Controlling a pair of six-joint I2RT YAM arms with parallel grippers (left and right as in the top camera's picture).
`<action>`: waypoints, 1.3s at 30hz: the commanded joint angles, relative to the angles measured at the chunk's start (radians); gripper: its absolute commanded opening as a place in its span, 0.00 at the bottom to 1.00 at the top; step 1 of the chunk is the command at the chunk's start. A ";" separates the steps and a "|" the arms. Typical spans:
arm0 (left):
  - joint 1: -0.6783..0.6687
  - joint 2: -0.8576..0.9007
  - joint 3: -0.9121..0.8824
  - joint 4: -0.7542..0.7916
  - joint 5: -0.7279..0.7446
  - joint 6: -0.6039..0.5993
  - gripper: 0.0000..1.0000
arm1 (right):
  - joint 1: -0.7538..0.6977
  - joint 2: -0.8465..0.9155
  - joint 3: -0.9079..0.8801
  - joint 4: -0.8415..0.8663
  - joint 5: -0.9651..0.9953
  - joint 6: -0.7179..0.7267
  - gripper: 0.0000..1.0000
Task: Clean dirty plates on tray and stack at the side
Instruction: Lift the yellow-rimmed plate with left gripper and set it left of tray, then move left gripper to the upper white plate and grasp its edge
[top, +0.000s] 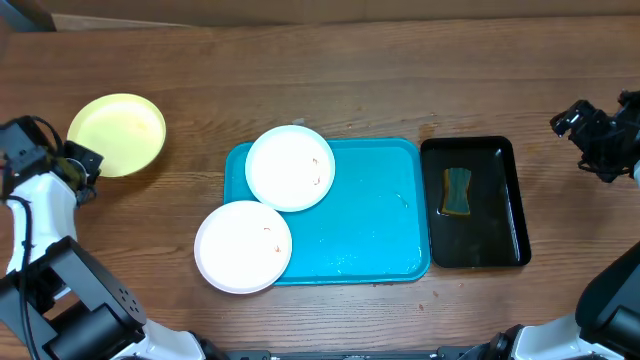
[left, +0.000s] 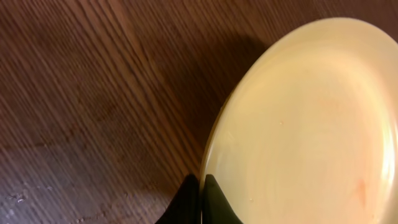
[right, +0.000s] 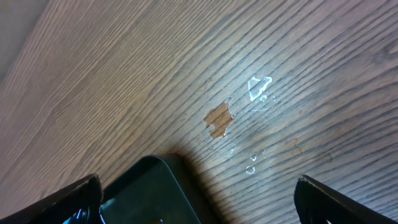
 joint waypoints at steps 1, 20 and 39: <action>-0.013 -0.010 -0.080 0.084 -0.010 0.021 0.04 | -0.003 -0.010 0.017 0.003 -0.008 0.001 1.00; -0.022 0.117 -0.156 0.266 0.106 0.137 0.38 | -0.003 -0.010 0.017 0.003 -0.008 0.002 1.00; -0.184 -0.012 0.393 -0.645 0.389 0.238 0.76 | -0.003 -0.010 0.017 0.003 -0.008 0.002 1.00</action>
